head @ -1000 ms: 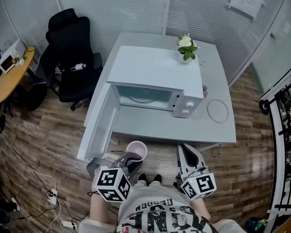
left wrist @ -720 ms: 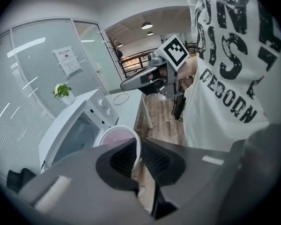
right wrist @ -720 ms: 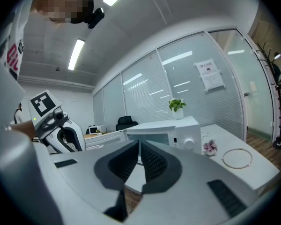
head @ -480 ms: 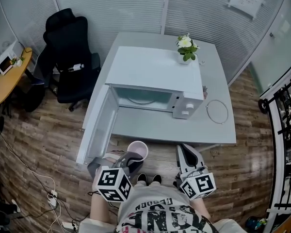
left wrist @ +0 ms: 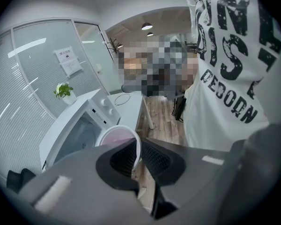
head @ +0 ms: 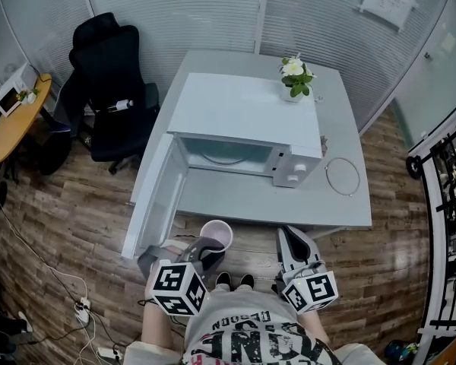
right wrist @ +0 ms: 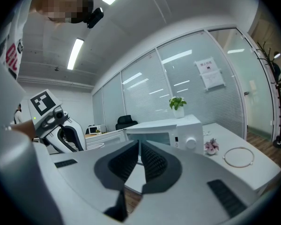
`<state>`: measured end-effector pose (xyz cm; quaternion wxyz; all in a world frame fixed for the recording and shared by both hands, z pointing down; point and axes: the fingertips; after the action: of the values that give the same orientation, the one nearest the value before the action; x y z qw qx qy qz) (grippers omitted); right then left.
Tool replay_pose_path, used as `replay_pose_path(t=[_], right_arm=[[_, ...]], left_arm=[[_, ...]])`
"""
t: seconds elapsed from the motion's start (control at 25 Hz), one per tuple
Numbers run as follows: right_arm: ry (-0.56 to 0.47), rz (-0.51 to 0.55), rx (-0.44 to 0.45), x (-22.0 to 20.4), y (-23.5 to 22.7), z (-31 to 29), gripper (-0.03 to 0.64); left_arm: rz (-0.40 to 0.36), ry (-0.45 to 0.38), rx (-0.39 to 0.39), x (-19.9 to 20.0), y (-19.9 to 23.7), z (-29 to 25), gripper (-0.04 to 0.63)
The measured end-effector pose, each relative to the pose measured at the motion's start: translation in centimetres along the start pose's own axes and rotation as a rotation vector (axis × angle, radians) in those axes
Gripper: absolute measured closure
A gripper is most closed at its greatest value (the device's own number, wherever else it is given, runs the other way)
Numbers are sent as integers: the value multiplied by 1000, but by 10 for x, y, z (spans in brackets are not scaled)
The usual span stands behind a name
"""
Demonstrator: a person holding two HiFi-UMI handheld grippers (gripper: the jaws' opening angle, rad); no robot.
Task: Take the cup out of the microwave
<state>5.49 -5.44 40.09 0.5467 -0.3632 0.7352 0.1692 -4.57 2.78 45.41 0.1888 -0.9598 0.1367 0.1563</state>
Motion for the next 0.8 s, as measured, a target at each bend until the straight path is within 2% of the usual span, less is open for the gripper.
replay_pose_path(t=[0.8], right_arm=[[14, 15, -5, 0, -3, -8, 592]], left_arm=[[3, 0, 6, -2, 8, -3, 555]])
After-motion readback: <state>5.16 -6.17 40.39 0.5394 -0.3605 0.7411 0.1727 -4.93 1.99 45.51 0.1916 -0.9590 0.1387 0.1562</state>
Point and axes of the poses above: the fingertips, and each gripper's own axes: z backward along the fingers, y to its left, x out of its top, and after that the axes turned 14 degrees about y, right-handed
